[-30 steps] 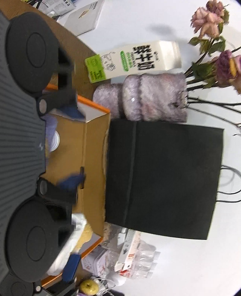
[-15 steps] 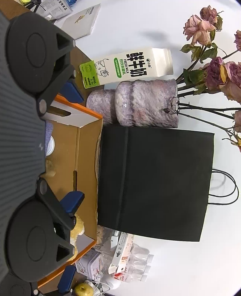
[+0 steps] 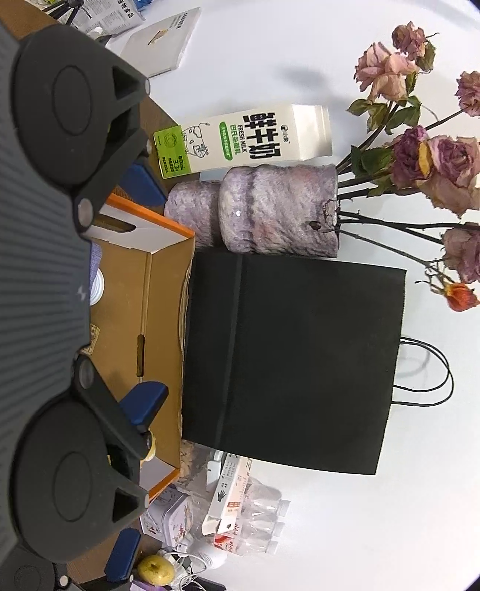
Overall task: Organize objects
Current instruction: 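Open the left gripper over the box while the right gripper releases the cloth inside, then withdraw both grippers from the red box back toward the table, then grasp the lavender fuzzy hair band with the left gripper, then lift the hair band with the left gripper while the right gripper grasps the glittery cup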
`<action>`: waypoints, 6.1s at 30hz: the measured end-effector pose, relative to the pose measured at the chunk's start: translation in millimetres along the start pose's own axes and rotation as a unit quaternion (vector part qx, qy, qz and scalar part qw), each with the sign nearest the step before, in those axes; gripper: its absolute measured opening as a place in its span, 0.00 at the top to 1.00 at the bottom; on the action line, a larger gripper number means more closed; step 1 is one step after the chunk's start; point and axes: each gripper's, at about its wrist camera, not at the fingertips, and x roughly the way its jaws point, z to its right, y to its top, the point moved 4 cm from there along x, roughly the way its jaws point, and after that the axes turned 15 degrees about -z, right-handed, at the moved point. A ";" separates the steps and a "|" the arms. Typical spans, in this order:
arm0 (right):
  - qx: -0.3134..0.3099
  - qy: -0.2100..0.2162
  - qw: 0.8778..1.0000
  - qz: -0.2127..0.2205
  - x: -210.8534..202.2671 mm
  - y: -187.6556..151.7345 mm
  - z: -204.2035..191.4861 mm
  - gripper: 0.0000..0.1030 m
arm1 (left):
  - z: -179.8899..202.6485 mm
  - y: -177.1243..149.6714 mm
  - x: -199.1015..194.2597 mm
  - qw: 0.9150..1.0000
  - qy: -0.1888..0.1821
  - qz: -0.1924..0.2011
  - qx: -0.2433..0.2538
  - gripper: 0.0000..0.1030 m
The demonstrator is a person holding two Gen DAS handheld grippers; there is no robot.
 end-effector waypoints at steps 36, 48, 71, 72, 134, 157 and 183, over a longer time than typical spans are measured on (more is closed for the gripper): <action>0.001 0.005 1.000 0.013 -129.2 -82.7 3.2 0.00 | -13.9 -85.8 -127.9 0.999 -0.016 0.018 0.029 0.00; 0.019 0.007 1.000 -0.001 -171.9 -137.7 13.6 0.00 | -4.5 -141.1 -163.7 0.997 -0.026 0.025 0.073 0.00; 0.039 -0.032 0.998 -0.031 -185.1 -196.5 27.5 0.00 | 5.0 -206.0 -140.8 0.993 0.003 -0.080 0.090 0.00; 0.038 -0.032 0.998 -0.032 -184.5 -196.5 27.2 0.00 | 6.7 -205.6 -137.1 0.993 0.007 -0.084 0.087 0.00; -0.042 0.017 0.996 -0.073 -121.6 -159.1 -88.7 0.00 | -109.3 -167.9 -148.0 0.998 0.038 0.034 0.045 0.71; -0.006 0.007 0.994 -0.104 -50.9 -115.2 -109.1 0.33 | -132.9 -162.8 -143.2 0.999 0.046 0.023 0.013 0.71; -0.027 0.013 0.999 -0.015 -125.5 -132.0 -83.9 0.65 | -136.7 -172.0 -136.8 0.997 0.076 0.013 -0.010 0.71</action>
